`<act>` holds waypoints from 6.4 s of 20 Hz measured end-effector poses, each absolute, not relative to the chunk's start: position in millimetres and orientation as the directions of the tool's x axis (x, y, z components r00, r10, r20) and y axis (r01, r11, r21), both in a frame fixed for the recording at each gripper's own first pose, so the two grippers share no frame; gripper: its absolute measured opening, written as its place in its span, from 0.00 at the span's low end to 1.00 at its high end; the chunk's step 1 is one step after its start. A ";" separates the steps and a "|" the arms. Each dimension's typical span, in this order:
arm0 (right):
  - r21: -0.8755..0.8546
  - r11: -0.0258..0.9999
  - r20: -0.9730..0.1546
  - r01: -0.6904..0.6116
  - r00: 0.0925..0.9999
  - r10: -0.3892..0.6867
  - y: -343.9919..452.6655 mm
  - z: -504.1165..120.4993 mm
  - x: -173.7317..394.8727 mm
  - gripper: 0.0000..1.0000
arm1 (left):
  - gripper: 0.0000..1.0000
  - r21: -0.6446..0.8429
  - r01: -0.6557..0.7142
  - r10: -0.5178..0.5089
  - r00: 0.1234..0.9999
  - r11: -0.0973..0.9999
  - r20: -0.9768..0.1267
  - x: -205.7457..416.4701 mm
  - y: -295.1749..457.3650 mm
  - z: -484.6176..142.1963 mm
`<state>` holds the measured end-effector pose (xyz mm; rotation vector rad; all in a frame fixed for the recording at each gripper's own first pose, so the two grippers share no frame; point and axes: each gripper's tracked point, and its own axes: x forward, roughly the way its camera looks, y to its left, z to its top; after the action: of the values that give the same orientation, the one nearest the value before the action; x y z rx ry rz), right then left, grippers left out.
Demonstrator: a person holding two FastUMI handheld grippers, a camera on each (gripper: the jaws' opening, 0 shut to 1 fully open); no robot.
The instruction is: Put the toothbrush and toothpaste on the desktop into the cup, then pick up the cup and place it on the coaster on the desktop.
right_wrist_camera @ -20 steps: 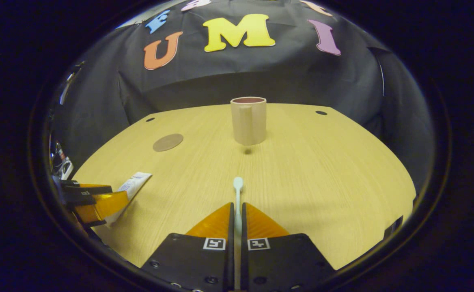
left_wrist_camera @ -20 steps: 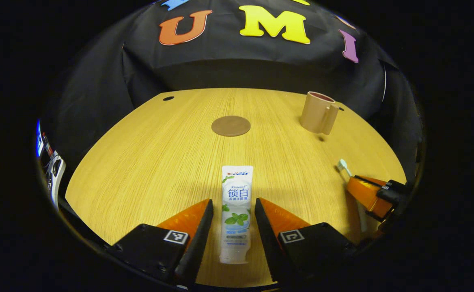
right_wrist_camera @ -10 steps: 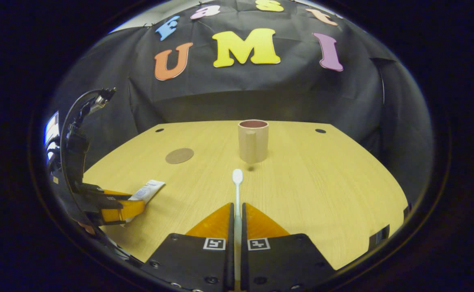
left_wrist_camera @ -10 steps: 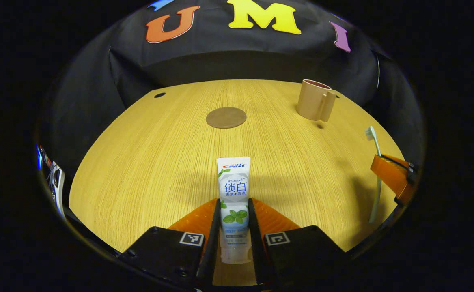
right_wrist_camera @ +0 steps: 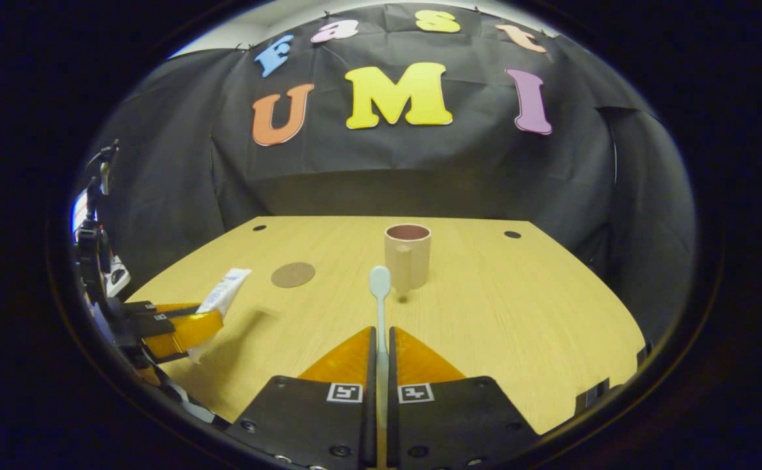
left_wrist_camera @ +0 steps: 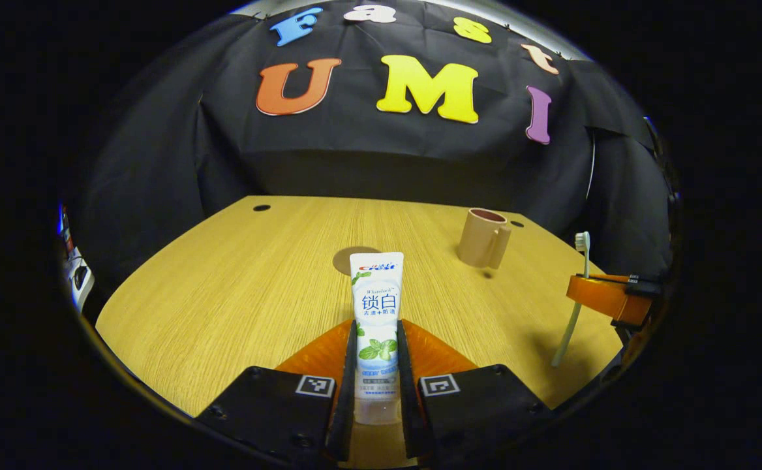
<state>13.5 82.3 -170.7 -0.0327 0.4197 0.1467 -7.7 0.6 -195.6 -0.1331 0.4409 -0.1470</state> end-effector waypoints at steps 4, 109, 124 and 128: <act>-0.009 0.989 -0.371 -0.147 0.919 0.133 85.8 -145.5 38.0 0.04 | 0.34 -0.196 0.085 -0.148 0.931 0.977 -0.334 3.3 11.5 -178.4; 0.000 0.993 -0.510 -0.115 0.854 0.099 65.5 -154.8 177.0 0.96 | 0.91 -0.058 0.098 -0.107 0.978 0.993 -0.181 23.6 2.0 -91.3; 0.008 1.000 -0.864 -0.005 0.503 0.009 79.1 -216.3 217.2 0.85 | 0.92 -0.094 0.046 -0.066 0.972 0.995 -0.224 -4.5 65.3 -138.7; -0.021 1.000 -0.884 0.002 0.467 -0.019 80.1 -228.2 221.5 0.81 | 0.92 -0.111 0.045 -0.070 0.971 0.993 -0.230 -2.7 70.3 -145.2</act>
<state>221.5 80.1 -228.2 -0.0177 1.0848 -0.0130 -2.7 70.3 -145.2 -0.1053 0.2359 -0.0580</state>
